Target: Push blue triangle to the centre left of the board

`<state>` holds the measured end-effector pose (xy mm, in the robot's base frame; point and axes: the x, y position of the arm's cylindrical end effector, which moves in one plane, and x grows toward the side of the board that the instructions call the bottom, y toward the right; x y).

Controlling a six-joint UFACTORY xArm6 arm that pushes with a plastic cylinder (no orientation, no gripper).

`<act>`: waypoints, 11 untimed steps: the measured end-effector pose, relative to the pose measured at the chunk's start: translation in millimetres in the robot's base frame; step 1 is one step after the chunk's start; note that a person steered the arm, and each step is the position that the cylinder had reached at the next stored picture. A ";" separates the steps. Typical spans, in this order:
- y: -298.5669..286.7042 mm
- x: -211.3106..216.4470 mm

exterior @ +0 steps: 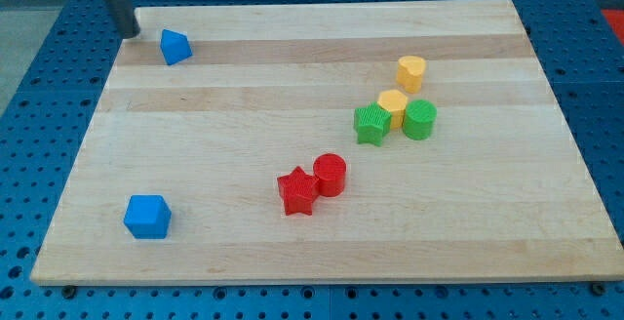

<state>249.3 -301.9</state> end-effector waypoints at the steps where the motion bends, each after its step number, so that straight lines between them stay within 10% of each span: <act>1: 0.0 0.8; 6: 86.0 -6.8; 11: 91.1 157.4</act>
